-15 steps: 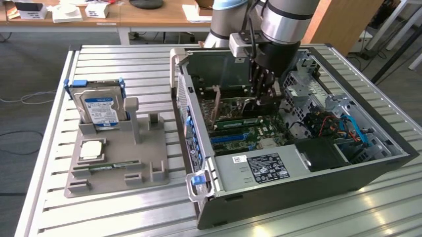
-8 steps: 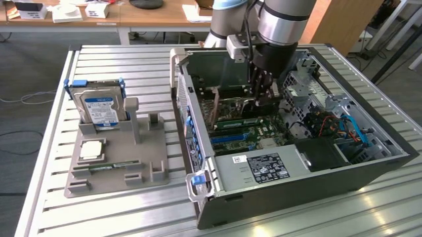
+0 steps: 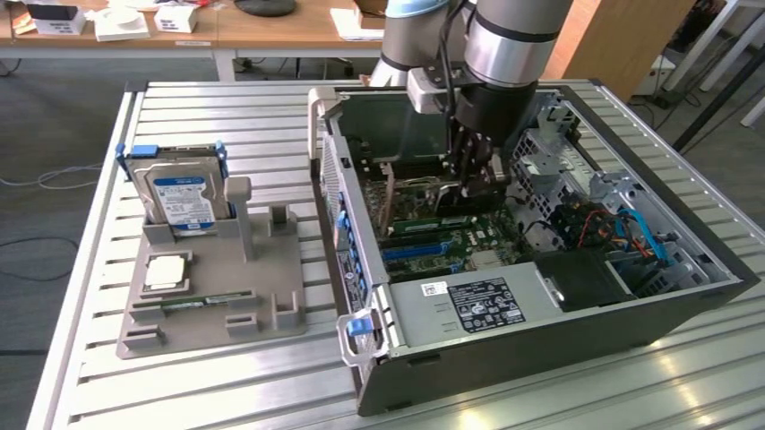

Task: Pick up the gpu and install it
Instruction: 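Insert the gpu into the slot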

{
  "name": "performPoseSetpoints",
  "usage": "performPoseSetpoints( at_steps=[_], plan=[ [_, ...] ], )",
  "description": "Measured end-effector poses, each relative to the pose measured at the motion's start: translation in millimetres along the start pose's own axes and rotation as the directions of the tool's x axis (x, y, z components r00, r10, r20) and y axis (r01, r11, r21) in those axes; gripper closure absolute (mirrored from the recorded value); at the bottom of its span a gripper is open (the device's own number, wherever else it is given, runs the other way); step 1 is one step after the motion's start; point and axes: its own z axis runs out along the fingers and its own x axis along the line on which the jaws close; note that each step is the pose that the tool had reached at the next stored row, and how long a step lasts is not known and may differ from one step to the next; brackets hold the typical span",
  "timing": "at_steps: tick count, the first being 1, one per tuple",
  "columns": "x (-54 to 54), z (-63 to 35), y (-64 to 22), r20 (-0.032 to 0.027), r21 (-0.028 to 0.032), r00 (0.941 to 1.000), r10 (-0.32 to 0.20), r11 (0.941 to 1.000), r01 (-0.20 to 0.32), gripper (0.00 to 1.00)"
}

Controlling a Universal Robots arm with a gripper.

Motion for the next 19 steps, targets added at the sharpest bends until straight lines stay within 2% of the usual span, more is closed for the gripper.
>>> performPoseSetpoints(
  at_steps=[5, 10, 19],
  plan=[
    [1.7, 3.2, 2.1, 0.0001, 0.0029, 1.0000, -0.001, 1.0000, 0.001, 0.73],
    [1.7, 3.8, 2.2, 0.0003, 0.0031, 1.0000, -0.002, 1.0000, 0.002, 0.73],
    [1.7, 13.6, 2.6, 0.0003, 0.0030, 1.0000, -0.002, 1.0000, 0.002, 0.73]
  ],
)
